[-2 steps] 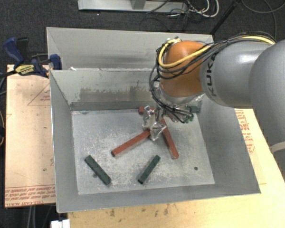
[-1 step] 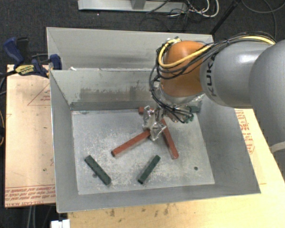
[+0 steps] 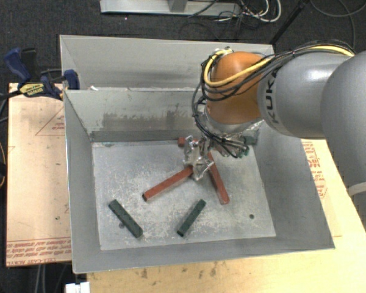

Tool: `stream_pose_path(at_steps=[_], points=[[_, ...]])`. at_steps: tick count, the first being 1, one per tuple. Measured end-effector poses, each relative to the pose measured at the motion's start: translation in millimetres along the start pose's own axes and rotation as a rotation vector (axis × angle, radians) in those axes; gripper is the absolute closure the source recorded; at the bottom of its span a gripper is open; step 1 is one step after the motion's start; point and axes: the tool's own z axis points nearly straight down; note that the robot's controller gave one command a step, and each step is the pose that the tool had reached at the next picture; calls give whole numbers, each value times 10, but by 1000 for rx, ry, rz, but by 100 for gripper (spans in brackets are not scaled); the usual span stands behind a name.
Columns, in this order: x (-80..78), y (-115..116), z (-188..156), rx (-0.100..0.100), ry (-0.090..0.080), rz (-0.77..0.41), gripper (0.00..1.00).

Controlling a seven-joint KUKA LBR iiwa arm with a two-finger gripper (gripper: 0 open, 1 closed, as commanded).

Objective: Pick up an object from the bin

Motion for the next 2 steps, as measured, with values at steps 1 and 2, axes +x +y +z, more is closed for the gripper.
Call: stream_pose_path(at_steps=[1, 2], points=[[19, 23, -90, -7, 6, 1, 100], [16, 28, -277, -9, 8, 1, 100]])
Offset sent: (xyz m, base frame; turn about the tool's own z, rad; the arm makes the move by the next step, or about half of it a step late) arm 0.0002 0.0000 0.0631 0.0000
